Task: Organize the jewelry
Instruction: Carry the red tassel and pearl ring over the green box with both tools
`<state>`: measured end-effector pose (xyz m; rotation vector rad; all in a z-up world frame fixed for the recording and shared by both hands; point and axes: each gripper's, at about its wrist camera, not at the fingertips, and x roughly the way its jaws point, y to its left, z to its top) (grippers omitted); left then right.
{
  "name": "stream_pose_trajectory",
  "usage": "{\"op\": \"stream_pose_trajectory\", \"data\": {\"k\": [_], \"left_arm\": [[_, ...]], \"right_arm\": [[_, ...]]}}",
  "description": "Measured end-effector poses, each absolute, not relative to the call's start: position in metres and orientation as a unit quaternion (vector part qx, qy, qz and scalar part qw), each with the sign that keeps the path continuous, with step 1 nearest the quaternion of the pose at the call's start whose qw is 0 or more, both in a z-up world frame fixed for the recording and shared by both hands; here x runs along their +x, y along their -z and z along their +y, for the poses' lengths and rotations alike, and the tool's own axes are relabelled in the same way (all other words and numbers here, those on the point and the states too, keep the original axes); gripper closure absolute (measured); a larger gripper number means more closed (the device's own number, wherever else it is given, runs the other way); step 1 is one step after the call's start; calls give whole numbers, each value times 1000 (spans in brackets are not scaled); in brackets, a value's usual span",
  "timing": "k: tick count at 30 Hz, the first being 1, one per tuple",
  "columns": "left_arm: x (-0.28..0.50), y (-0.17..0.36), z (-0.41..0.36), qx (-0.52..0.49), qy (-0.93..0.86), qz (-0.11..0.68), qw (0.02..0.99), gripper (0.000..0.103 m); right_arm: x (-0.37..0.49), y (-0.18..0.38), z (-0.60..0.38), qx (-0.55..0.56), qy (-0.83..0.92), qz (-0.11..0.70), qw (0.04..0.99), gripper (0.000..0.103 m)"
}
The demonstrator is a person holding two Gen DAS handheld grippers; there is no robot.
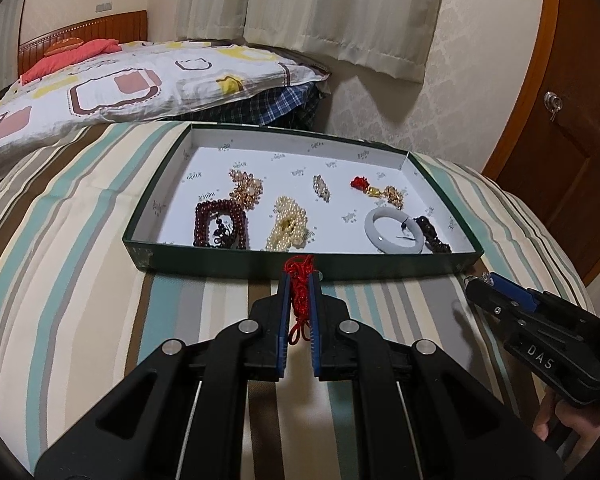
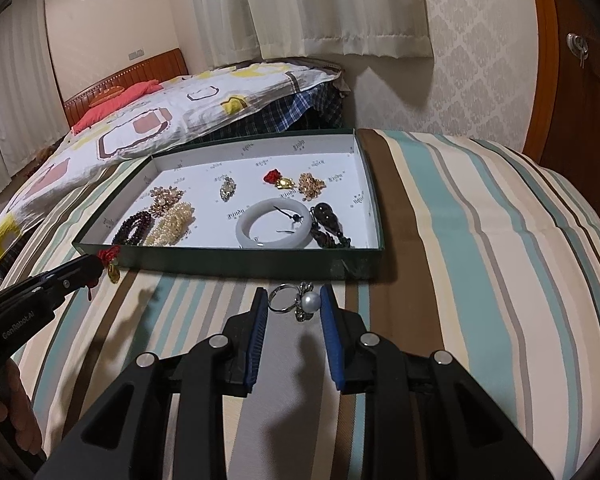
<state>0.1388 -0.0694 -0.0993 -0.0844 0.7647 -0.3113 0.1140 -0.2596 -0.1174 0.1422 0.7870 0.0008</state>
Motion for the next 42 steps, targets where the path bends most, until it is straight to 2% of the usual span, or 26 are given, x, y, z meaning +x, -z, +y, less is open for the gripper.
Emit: {"op": "stream_pose_trajectory", "data": {"k": [12,24,32,42], "left_arm": [[142,75,-67,-45,158,339,926,94],[191,53,-75,-41,154,299,941,94],[241,66,-87,-26,145,308,940,94],[292,98,-95,-11,122,350,929,94]], "right_arm": [[124,98,-252,65,-9,359,931,75],[174,70,-242,49,-23,319,946,75],[225,74,-236,49,-34,315,947,75],[272,105,-223,39,-39,345,937,75]]}}
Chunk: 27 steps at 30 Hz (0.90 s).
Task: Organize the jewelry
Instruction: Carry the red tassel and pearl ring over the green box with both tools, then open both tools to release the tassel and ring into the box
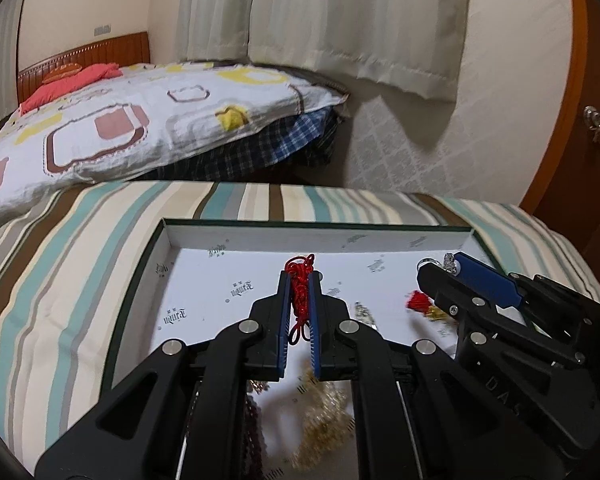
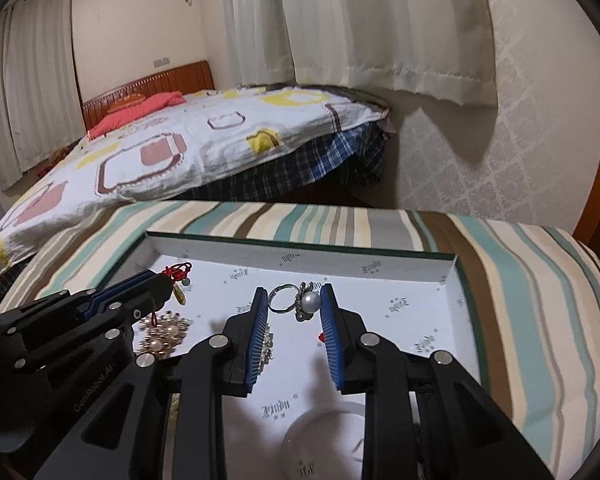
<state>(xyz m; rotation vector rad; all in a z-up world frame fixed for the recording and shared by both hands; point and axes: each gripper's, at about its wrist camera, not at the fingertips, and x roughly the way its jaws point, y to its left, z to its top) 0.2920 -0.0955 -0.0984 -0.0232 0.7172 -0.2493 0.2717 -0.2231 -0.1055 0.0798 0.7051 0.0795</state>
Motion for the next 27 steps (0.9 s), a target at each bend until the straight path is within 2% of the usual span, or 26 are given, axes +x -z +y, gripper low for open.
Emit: {"op": "stream_pose_trajectory", "data": {"k": [10,27], "left_arm": [[313,113,-99,-4,110,385,916,94],[323,120,-102,7,98,419,903,93]], "right_arm": [[296,120,-220,36,-29,389,920,75],[301,125,-222,38,-20,418,907,74]]}}
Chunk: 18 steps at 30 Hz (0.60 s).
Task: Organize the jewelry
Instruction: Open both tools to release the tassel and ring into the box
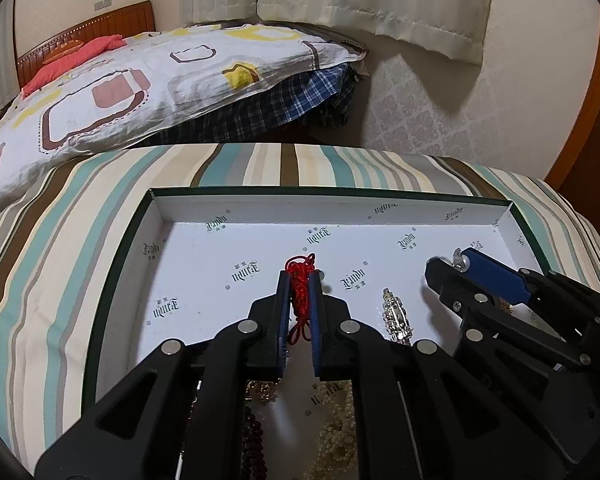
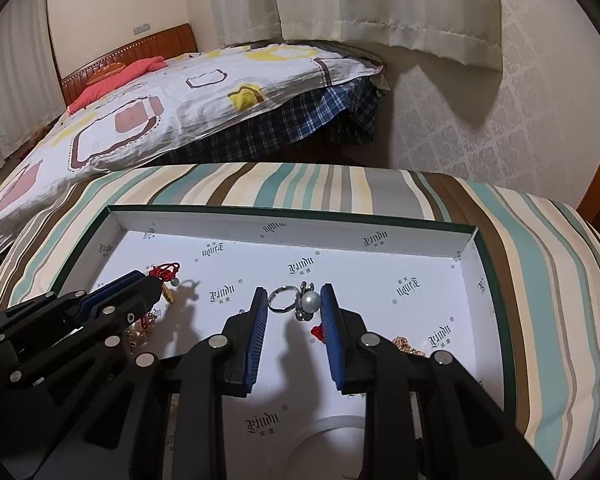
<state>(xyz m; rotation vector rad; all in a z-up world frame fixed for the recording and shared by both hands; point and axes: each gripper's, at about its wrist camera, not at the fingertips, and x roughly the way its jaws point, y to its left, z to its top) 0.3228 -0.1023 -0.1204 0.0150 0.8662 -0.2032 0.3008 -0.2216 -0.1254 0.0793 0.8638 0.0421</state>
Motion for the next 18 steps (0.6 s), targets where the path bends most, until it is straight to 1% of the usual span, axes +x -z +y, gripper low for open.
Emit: {"op": "stream_pose_trajectory", "data": {"k": [3,6,8,13,18], "left_arm": [[323,121,-101,6,98,421,902,93],[323,121,-102,5,98,424,900,93],[323,121,-102,6,98,424,901,89],[325,121,-101,-1,94,424,901,77],[325,121,-99,-7,93,425,901,74]], "right_arm": [[300,125,-222,38,-19,417,908,73],[301,125,-223,39,-17,416,908,68],[300,124,-223,39,-16,414,909,64],[300,124,-225,45,-13,412,910,63],[300,123,-226,47,-11,412,910,63]]}}
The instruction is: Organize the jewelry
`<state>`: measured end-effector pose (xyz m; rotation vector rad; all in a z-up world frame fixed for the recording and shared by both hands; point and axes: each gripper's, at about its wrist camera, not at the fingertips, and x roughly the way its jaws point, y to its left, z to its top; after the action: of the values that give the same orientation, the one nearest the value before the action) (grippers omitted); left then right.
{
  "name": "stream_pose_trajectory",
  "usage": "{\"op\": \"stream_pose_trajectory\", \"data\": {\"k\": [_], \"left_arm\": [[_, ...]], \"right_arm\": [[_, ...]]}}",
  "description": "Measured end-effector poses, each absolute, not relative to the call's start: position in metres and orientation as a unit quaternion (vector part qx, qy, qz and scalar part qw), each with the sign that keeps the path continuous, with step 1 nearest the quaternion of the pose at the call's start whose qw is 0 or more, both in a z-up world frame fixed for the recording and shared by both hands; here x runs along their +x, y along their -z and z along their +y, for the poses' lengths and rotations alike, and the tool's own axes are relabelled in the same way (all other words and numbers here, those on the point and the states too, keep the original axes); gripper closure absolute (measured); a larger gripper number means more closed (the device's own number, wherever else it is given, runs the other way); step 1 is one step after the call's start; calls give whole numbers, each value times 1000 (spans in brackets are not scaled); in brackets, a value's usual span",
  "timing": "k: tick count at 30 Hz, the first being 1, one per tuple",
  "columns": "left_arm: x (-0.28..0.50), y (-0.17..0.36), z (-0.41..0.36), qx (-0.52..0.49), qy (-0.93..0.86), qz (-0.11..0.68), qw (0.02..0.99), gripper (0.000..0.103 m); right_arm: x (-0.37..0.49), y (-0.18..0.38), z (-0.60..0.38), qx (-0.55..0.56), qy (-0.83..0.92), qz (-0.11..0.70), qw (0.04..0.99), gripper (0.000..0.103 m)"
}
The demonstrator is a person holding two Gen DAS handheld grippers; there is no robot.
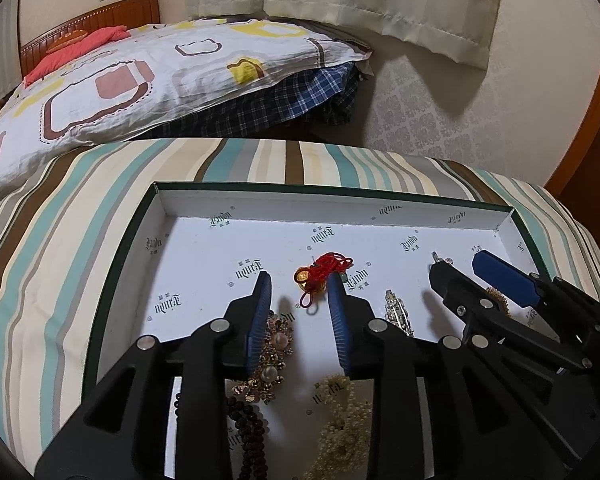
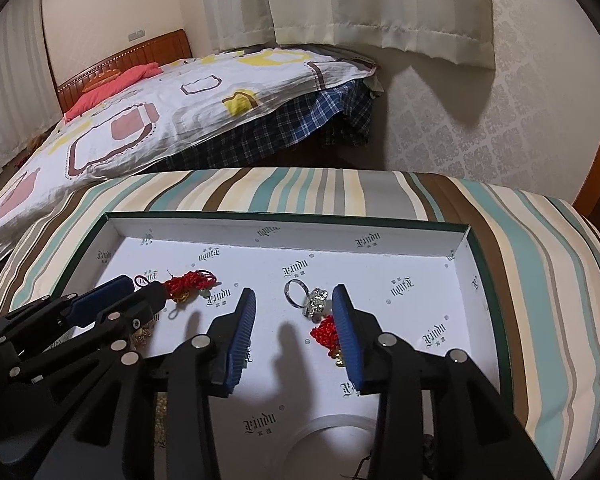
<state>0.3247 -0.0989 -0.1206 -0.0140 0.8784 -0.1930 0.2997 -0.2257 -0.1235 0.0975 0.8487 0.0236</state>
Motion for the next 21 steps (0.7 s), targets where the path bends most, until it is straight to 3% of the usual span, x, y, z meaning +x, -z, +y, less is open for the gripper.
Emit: {"op": "stream_pose_trajectory", "data": {"k": [6,12,21], "left_arm": [[323,118,-95,-14,88,418,904,62],[319,116,-93,-13,85,410,908,54],[306,108,-87,-13,77,390,917,32]], "right_arm": [[297,122,-230,49,-5,406,912,60],[292,119,-234,46,5,398,916,52],[277,117,-243,40,19,381,923,36]]}}
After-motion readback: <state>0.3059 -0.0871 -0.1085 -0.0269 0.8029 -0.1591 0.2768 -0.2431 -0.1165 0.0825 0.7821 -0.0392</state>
